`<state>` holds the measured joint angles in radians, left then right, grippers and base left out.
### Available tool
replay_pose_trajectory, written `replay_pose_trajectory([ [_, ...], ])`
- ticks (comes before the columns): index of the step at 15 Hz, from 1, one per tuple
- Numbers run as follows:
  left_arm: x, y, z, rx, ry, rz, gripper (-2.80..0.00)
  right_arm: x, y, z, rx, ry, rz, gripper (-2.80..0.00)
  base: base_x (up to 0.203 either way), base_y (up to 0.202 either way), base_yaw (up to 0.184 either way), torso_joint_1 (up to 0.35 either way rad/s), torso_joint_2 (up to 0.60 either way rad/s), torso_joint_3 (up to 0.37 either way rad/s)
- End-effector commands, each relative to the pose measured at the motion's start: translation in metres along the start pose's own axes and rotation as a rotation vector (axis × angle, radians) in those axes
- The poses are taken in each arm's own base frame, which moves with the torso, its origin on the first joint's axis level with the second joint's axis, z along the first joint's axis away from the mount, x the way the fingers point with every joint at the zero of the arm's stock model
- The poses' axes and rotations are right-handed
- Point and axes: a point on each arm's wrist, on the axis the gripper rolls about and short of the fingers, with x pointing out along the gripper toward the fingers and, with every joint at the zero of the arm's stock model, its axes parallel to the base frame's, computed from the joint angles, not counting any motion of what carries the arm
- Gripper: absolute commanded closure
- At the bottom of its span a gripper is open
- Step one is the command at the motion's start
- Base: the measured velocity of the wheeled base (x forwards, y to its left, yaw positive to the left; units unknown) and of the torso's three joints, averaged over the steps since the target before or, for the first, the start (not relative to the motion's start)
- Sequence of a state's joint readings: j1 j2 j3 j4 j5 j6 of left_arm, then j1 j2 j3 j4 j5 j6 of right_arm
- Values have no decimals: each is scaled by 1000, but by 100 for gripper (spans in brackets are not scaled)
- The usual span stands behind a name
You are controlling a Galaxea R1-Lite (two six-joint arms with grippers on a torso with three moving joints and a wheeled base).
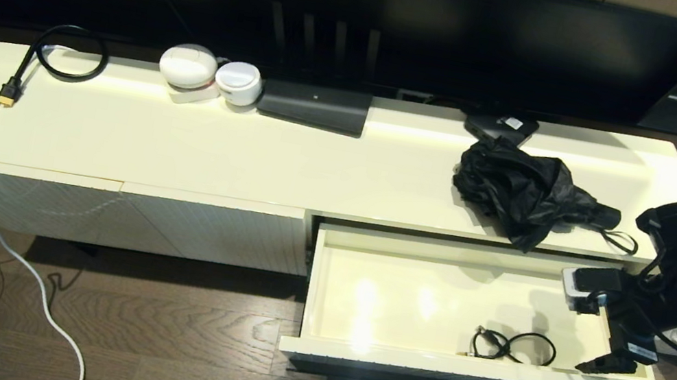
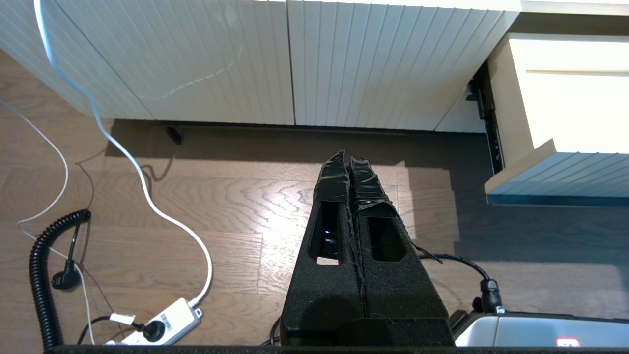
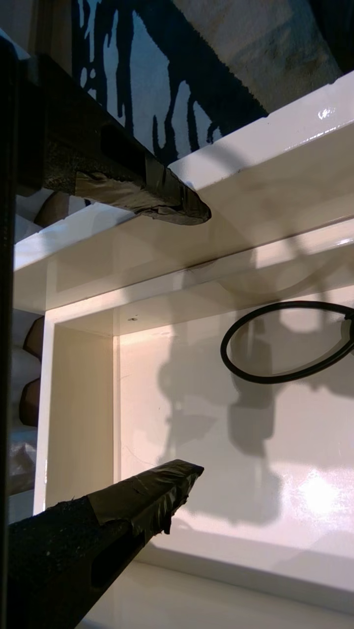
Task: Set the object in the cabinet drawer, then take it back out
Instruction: Take the data cable out of the drawer and put it on the table
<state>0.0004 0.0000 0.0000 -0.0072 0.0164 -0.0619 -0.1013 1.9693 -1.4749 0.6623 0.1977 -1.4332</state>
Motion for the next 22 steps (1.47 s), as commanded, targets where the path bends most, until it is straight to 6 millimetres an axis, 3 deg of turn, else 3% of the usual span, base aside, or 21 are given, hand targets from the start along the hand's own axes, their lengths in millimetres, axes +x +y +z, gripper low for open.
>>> replay_pose_trajectory([
  [1,0,0,0,-1,-1,1,0,9,-1,-2,-2,2,24,-280,0,0,0,0,0,0],
  [13,0,0,0,-1,0,1,0,19,5,-5,-2,5,40,-280,0,0,0,0,0,0],
  [22,0,0,0,-1,0,1,0,22,-1,-4,-6,5,24,-280,0,0,0,0,0,0],
])
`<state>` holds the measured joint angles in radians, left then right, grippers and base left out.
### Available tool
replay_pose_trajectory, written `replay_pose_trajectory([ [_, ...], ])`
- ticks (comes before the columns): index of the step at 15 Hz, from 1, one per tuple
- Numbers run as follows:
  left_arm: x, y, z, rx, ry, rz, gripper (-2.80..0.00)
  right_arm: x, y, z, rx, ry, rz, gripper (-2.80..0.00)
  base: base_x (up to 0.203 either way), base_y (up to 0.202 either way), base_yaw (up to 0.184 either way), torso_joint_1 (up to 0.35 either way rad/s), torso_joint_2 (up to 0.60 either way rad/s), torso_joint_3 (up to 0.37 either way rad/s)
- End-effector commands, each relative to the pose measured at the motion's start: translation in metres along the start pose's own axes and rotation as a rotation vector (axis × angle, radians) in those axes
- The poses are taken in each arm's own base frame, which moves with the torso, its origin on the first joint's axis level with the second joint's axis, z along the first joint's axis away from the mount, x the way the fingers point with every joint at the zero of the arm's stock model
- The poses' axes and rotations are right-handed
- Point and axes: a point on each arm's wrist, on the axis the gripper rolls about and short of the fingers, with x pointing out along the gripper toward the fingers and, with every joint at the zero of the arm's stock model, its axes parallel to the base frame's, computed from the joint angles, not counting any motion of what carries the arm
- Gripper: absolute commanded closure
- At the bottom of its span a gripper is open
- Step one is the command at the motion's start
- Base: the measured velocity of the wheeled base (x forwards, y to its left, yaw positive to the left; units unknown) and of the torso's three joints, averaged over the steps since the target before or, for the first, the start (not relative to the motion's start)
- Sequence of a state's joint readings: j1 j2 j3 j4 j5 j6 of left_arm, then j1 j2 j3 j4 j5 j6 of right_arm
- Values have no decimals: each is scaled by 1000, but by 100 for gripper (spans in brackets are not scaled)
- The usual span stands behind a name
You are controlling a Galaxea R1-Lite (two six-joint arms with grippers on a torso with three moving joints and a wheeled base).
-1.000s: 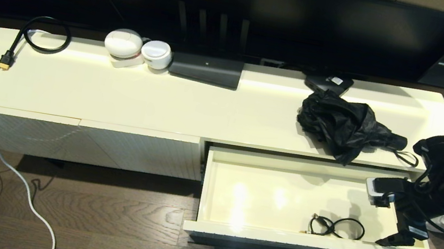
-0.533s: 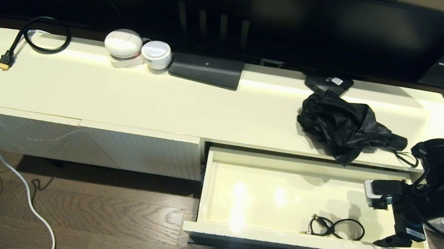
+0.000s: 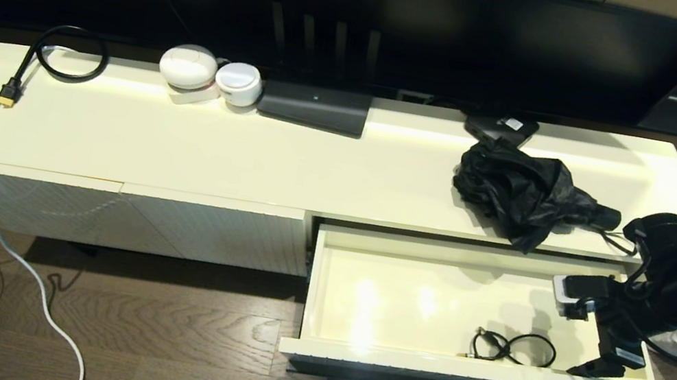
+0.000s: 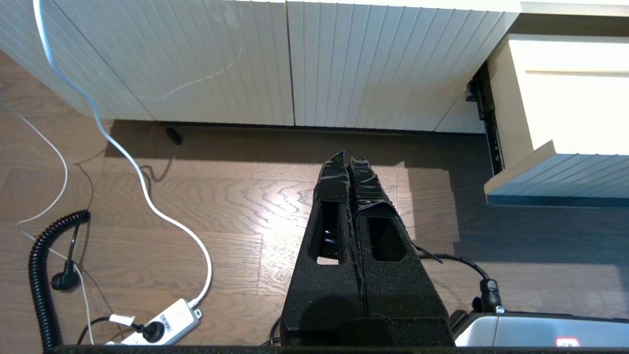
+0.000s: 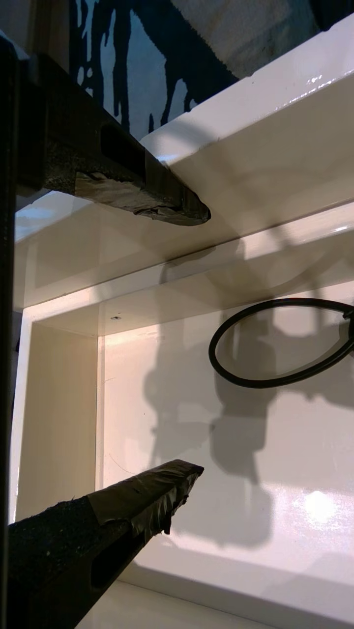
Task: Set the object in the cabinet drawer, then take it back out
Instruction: Take the data cable out of the drawer and put it on the table
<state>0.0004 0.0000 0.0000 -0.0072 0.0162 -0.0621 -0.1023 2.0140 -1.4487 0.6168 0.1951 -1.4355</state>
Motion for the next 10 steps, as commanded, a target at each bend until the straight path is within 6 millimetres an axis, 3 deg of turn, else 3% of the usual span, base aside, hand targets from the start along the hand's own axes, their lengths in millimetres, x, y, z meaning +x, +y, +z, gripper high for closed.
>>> replay_pose_trajectory([
  [1,0,0,0,-1,-1,1,0,-1,-4,1,-14,-3,-12,-280,0,0,0,0,0,0],
  [10,0,0,0,-1,-1,2,0,2,-12,2,-17,0,-28,-280,0,0,0,0,0,0],
])
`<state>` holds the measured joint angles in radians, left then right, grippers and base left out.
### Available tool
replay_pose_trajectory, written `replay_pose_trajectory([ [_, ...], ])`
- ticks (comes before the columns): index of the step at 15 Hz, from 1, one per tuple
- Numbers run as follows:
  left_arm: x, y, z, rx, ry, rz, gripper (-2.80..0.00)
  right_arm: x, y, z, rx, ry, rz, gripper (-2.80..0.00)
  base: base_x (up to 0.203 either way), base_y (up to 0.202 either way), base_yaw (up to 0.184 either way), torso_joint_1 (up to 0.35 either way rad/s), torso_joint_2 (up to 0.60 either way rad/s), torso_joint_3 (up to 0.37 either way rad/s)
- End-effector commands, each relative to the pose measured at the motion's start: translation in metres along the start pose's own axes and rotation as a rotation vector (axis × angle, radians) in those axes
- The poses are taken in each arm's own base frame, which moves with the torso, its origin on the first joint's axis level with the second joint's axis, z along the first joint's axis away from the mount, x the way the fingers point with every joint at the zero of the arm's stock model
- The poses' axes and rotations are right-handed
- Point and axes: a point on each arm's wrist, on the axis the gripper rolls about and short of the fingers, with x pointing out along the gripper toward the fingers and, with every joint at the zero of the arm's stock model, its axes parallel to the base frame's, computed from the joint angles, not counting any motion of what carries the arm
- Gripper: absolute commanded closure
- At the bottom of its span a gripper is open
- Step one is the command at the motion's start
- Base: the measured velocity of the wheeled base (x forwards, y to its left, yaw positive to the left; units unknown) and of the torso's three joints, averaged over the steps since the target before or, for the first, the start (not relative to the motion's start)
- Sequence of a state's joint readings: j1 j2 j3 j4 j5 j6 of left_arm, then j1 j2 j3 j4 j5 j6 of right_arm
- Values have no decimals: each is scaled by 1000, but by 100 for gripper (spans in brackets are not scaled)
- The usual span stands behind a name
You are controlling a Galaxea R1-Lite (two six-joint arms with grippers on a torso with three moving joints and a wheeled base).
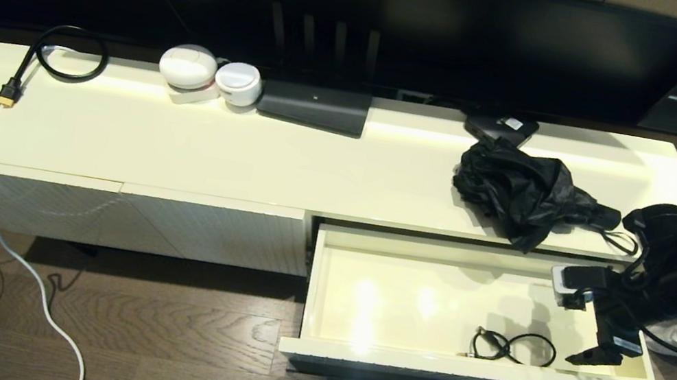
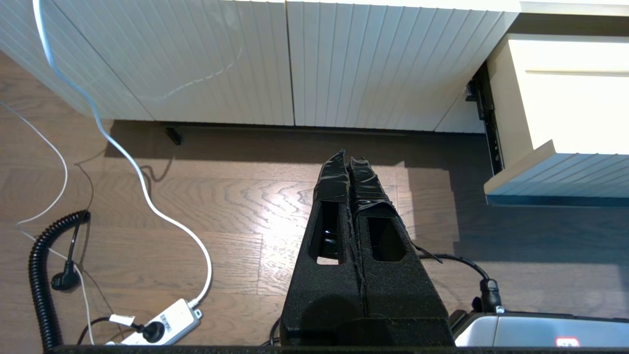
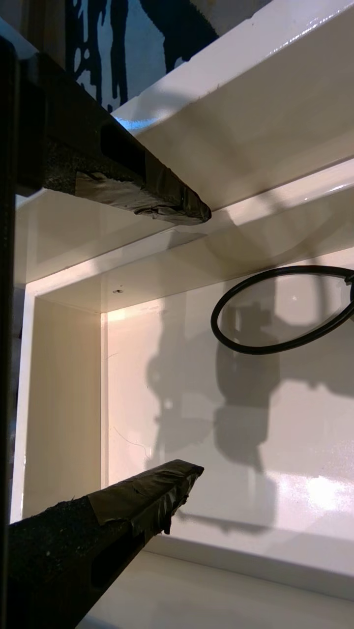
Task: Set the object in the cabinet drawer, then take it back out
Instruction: Take the data cable out of the drawer and put it on the table
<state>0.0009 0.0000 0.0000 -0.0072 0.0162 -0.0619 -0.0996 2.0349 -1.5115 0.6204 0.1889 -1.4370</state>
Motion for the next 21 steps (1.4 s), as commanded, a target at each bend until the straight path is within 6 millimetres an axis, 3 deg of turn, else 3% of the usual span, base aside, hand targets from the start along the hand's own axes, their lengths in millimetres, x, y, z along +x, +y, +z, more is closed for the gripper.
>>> replay_pose_trajectory([
  [1,0,0,0,-1,0,1,0,5,-1,-1,-6,0,10,-280,0,0,0,0,0,0],
  [21,0,0,0,-1,0,1,0,22,-11,-1,-8,2,16,-280,0,0,0,0,0,0],
])
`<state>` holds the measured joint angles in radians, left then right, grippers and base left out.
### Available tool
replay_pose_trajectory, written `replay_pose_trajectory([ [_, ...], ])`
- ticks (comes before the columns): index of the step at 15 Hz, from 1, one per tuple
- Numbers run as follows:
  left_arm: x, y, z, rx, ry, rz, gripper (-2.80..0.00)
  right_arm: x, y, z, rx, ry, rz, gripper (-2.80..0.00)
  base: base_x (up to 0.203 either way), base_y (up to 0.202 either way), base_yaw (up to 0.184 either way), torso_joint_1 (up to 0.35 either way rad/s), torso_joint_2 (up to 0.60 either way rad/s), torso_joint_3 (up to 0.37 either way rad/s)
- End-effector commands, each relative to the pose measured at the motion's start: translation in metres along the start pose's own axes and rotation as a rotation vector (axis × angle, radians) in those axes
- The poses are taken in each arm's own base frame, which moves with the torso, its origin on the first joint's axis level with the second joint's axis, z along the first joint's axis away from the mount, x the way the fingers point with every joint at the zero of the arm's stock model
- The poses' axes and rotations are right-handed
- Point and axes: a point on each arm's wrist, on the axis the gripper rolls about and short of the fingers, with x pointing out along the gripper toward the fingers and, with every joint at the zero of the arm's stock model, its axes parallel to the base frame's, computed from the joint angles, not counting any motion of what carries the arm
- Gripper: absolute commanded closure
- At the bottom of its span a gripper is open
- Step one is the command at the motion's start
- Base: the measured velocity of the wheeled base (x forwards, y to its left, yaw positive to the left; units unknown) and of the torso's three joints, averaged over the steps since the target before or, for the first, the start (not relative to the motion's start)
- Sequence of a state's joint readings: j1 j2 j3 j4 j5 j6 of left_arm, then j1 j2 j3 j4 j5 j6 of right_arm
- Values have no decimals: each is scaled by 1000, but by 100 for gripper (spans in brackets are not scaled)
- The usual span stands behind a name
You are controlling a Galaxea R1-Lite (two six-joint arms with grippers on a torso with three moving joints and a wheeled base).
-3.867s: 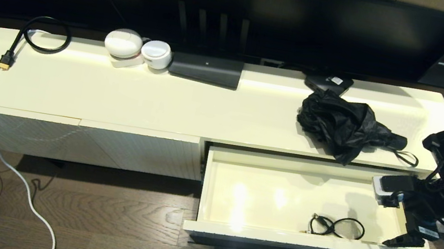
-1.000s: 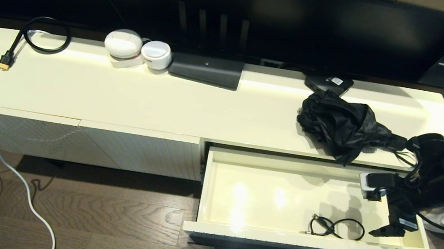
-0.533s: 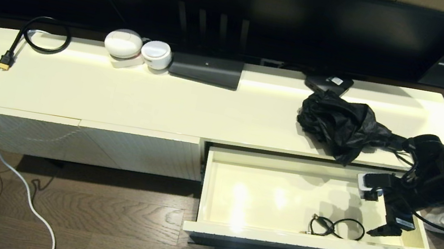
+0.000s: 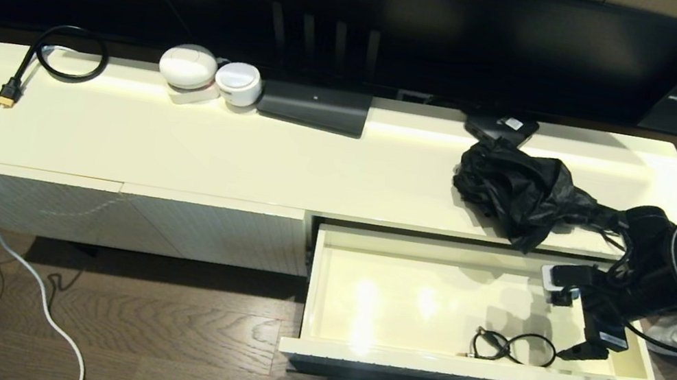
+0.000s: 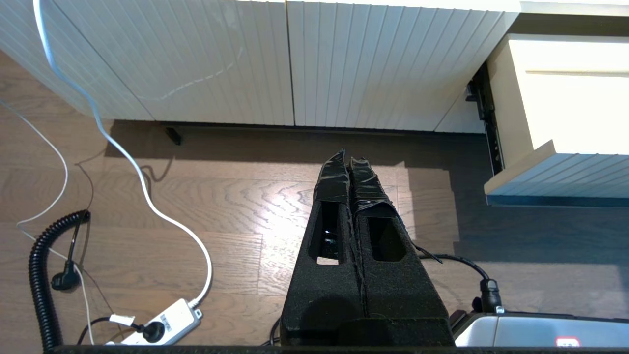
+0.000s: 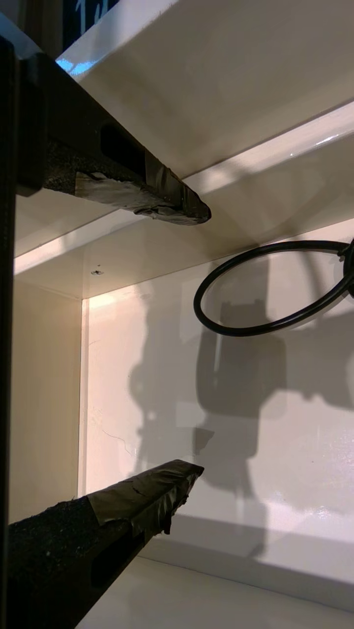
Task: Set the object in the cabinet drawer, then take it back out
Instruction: Take the data cable out of the drawer and put it on the table
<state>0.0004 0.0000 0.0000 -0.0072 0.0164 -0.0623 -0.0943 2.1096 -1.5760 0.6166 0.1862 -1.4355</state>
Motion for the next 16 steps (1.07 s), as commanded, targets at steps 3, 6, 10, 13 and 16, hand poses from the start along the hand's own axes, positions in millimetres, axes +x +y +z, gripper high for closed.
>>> replay_pose_trajectory([
  [3,0,0,0,-1,0,1,0,5,1,-2,-4,2,19,-280,0,0,0,0,0,0],
  [6,0,0,0,-1,-1,2,0,6,1,-1,-5,1,19,-280,0,0,0,0,0,0],
  [10,0,0,0,-1,0,0,0,11,0,-2,-2,2,26,-280,0,0,0,0,0,0],
  [13,0,0,0,-1,-1,0,0,14,0,-2,-1,3,30,-280,0,0,0,0,0,0],
  [16,0,0,0,-1,1,2,0,15,0,-2,-2,3,34,-280,0,0,0,0,0,0],
])
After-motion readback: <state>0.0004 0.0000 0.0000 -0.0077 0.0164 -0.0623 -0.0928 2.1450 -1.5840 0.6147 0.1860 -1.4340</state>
